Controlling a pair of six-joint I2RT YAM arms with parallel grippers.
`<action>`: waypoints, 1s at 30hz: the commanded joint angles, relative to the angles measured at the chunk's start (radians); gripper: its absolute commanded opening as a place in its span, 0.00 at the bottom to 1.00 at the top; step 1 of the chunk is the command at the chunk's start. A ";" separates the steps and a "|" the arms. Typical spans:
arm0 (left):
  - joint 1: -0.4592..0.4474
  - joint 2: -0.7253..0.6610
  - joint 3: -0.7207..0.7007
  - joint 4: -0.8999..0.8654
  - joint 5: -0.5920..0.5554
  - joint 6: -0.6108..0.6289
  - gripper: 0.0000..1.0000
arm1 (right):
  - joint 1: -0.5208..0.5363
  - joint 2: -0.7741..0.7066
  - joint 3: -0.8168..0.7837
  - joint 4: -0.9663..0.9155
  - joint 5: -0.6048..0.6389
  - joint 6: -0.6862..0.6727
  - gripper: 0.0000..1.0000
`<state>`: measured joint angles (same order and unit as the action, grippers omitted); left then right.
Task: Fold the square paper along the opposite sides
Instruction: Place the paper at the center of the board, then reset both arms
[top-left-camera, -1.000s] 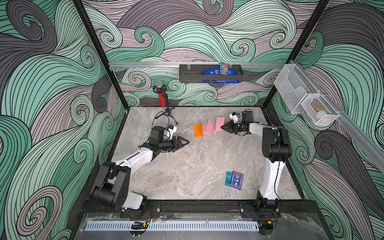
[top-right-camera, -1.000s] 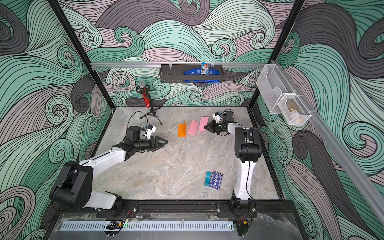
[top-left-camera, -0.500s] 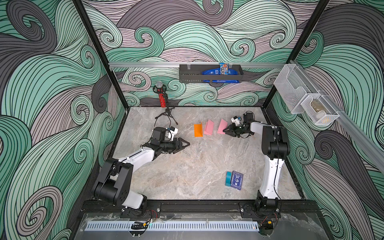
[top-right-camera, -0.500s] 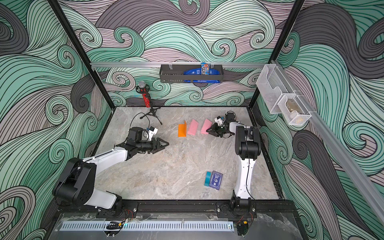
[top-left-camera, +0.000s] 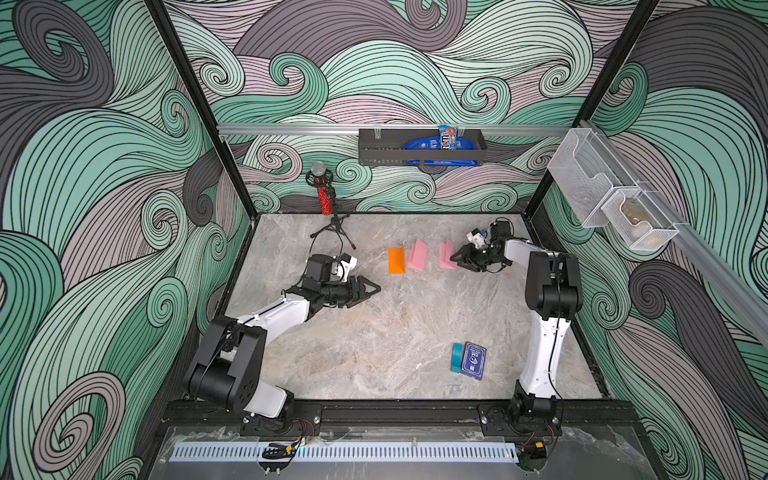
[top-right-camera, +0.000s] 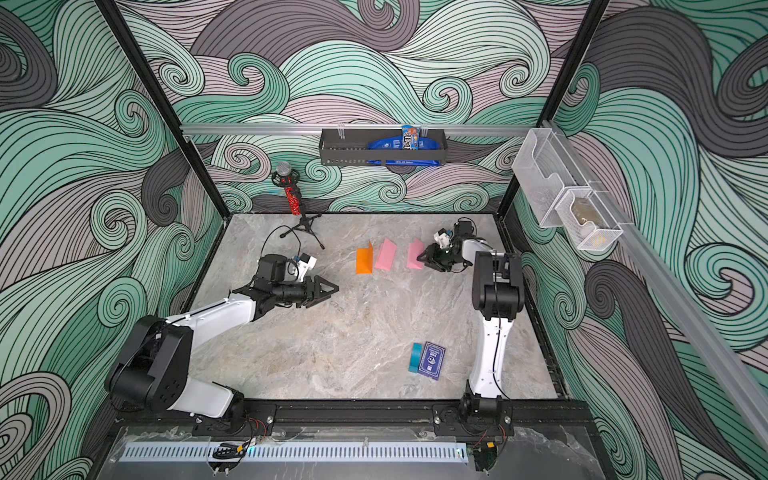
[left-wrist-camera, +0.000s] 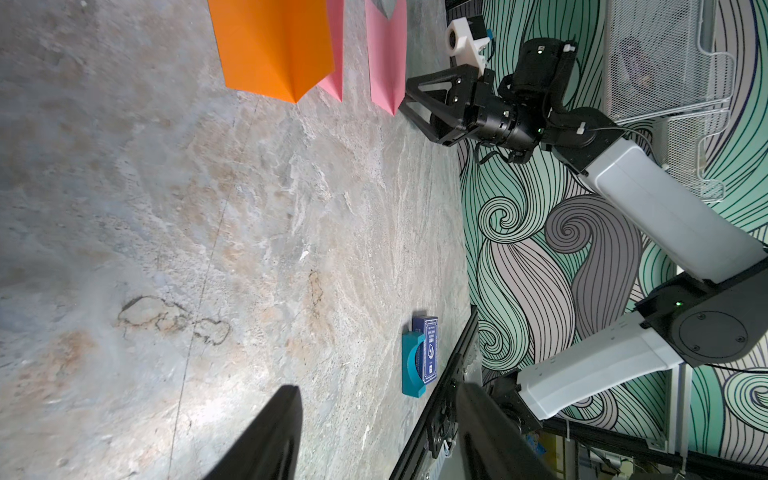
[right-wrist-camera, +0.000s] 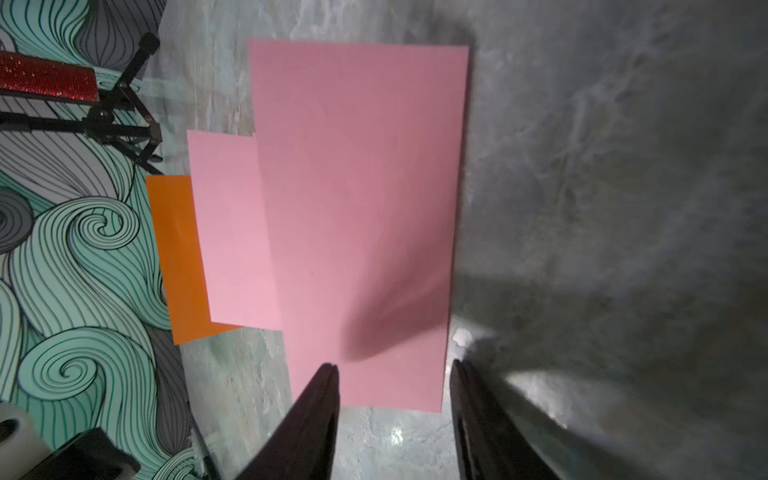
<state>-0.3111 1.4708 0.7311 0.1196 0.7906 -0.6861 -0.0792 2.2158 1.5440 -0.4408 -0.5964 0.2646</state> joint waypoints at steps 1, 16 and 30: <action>-0.006 -0.020 0.063 -0.068 -0.043 0.061 0.63 | -0.005 -0.044 0.005 -0.065 0.134 -0.021 0.50; -0.105 -0.514 -0.439 0.600 -1.197 0.526 0.99 | 0.174 -0.993 -1.039 1.105 0.766 -0.354 1.00; 0.225 -0.058 -0.474 0.996 -0.846 0.701 0.99 | 0.112 -0.725 -1.359 1.800 0.842 -0.310 1.00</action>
<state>-0.1276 1.3739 0.2245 0.9516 -0.1593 -0.0330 0.0547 1.4117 0.2600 1.0752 0.2115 -0.0685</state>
